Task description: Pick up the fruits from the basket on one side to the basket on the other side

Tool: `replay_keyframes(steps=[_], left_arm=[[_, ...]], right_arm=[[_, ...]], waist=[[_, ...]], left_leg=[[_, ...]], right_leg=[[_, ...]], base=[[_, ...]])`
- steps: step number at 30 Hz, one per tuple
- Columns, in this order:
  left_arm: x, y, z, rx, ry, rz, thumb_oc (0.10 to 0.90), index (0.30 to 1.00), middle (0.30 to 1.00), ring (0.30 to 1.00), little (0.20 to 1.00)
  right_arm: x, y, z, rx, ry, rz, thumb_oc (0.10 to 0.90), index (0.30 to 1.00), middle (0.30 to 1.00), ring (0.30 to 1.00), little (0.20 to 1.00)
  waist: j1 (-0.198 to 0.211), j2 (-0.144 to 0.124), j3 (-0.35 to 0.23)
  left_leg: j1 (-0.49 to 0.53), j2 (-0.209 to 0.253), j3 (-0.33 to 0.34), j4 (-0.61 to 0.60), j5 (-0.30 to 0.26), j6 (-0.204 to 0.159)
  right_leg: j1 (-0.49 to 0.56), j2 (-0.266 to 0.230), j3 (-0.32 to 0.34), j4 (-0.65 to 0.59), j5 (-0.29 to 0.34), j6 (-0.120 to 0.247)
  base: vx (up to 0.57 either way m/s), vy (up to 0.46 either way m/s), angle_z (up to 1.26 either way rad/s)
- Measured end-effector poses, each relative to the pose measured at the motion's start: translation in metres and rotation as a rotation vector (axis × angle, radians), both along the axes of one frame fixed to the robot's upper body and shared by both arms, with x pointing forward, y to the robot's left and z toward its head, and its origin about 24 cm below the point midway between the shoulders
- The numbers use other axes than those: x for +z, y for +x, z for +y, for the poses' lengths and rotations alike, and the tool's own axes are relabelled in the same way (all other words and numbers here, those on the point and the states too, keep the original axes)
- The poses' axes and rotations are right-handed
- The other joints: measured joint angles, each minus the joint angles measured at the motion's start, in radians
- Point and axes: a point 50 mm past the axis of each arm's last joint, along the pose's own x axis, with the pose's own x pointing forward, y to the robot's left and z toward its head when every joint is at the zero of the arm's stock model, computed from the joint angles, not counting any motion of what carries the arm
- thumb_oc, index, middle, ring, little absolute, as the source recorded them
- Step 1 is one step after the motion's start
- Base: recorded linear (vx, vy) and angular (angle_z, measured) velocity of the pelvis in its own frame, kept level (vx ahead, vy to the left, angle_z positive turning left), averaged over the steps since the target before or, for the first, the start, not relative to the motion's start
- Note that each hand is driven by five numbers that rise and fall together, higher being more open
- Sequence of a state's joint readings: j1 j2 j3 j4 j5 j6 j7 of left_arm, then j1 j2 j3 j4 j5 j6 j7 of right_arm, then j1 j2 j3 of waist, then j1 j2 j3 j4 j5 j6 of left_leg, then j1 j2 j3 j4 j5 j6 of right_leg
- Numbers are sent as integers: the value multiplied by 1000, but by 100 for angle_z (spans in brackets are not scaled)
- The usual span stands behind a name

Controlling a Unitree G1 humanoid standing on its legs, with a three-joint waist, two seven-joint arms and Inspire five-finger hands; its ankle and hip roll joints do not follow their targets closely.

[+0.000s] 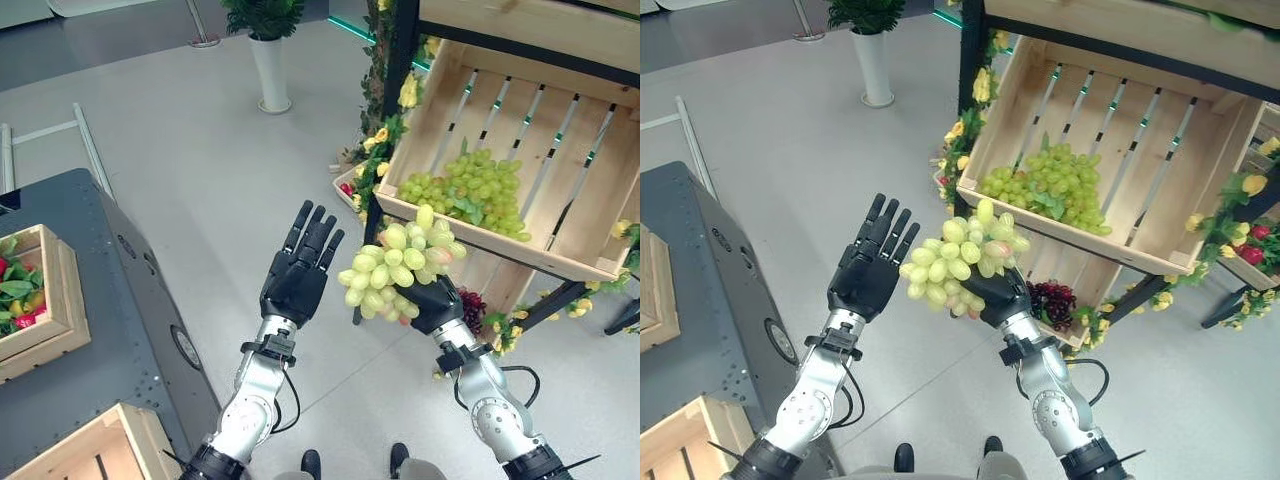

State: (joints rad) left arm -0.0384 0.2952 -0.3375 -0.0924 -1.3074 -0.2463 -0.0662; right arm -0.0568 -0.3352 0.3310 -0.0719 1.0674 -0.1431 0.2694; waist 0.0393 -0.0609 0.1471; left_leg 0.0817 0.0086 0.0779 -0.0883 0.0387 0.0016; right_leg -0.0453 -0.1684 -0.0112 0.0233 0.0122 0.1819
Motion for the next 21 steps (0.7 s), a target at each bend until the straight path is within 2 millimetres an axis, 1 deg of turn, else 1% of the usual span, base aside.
replay_keyframes(steps=[1,2,4,5,6,7,10,13,16,17,18,20,21], left_arm=[[-1,0,1,7,-4,7,800,900,900,900,900],[-2,0,1,11,-8,8,800,900,900,900,900],[-1,0,1,12,-15,6,800,900,900,900,900],[-1,0,0,11,-17,5,800,900,900,900,900],[-1,0,-1,11,-24,5,800,900,900,900,900],[-1,1,-3,9,-33,3,800,900,900,900,900],[-1,0,-4,5,-33,-6,800,900,900,900,900],[0,0,-5,-19,-22,-38,800,900,900,900,900],[-3,-1,-7,-82,31,-64,800,900,900,900,900],[-5,-2,-7,-108,62,-65,800,900,900,900,900],[-5,-2,-7,-116,75,-63,800,900,900,900,900],[-7,-2,-6,-136,131,-58,800,900,900,900,900],[-8,-3,-5,-148,164,-60,800,900,900,900,900]], right_arm=[[1,1,1,8,-4,-2,400,300,300,300,300],[2,2,1,15,-12,1,400,300,300,300,300],[3,3,0,23,-26,1,400,300,300,300,300],[3,4,-2,23,-34,2,400,300,300,300,300],[3,4,-5,24,-52,6,400,300,300,300,300],[2,4,-8,30,-76,12,400,300,300,300,300],[2,2,-13,77,-121,9,400,300,300,300,300],[4,1,-19,118,-162,-22,400,300,300,300,300],[12,1,-28,128,-177,-72,400,300,300,300,300],[17,2,-31,118,-168,-95,400,300,300,300,300],[21,2,-31,114,-163,-108,400,300,300,300,300],[35,4,-32,113,-123,-158,400,300,300,300,300],[47,6,-33,107,-116,-209,400,300,300,300,300]], waist=[[3,11,-1],[0,14,-1],[-4,12,-2],[-10,12,-2],[-26,15,-4],[-31,15,-4],[-52,16,-4],[-52,22,-4],[-54,48,-3],[-50,60,-4],[-49,65,-4],[-50,78,-7],[-54,84,-9]], left_leg=[[-3,25,-36,0,3,-15],[0,49,-50,0,2,-36],[7,76,-53,-1,-3,-45],[8,82,-55,-1,-4,-46],[8,94,-53,-1,-6,-52],[9,103,-50,-1,-7,-53],[2,118,-52,2,1,-70],[-17,125,-73,15,4,-73],[-32,128,-73,16,6,-76],[-34,128,-76,11,7,-77],[-34,127,-76,11,8,-78],[-34,122,-76,9,8,-78],[-32,119,-73,6,8,-77]], right_leg=[[15,34,4,-40,27,-22],[37,59,3,-82,49,-37],[50,87,9,-113,66,-55],[49,93,12,-112,67,-59],[48,107,16,-113,65,-63],[44,116,27,-113,68,-69],[44,128,19,-113,68,-79],[45,136,-4,-112,67,-90],[51,127,-39,-112,65,-92],[51,124,-46,-112,65,-92],[51,125,-48,-112,65,-92],[49,123,-47,-112,65,-92],[48,117,-46,-112,65,-91]], base=[[33,-383,-26],[24,-303,-27],[9,-230,-27],[23,-284,-23],[57,-295,-19],[71,-319,-16],[38,-220,5],[3,-87,27],[3,41,37],[54,79,15],[75,86,9],[98,87,-1],[125,104,-7]])
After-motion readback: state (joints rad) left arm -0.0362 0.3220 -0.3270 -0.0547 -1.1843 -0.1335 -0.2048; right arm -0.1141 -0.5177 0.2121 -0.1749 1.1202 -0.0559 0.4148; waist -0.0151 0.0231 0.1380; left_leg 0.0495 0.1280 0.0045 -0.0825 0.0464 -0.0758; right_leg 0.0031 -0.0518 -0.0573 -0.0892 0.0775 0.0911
